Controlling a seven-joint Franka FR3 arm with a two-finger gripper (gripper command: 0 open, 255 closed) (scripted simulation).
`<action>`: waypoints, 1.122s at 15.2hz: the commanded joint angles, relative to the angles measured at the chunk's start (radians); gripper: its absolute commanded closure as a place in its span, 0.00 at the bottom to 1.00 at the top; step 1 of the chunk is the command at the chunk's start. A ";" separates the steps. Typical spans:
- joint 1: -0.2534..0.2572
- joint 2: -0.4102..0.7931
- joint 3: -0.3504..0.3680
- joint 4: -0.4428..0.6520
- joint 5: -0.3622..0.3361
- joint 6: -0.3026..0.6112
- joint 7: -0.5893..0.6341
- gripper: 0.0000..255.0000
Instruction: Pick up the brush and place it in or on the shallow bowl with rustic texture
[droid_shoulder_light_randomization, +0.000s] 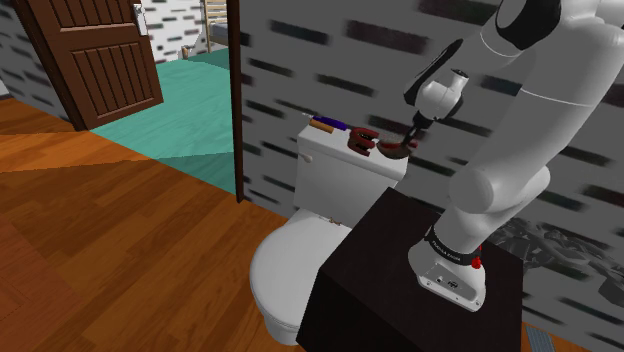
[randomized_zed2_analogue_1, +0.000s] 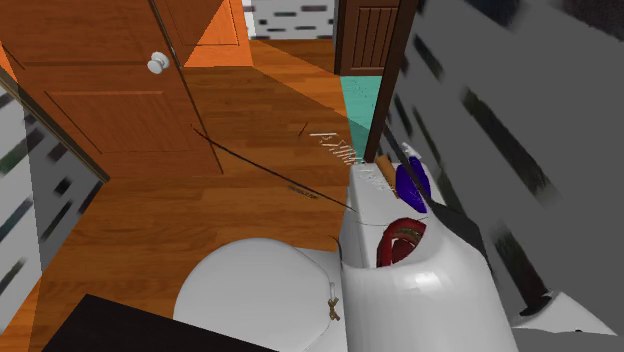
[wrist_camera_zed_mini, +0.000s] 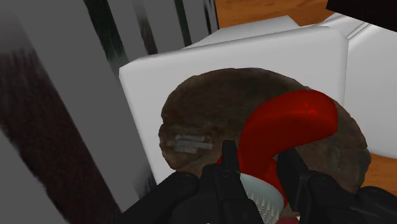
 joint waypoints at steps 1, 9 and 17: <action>-0.007 0.029 0.018 0.001 0.055 0.021 -0.042 1.00; -0.023 0.064 0.044 0.006 0.119 0.043 -0.092 1.00; -0.023 0.064 0.044 0.006 0.119 0.043 -0.092 0.00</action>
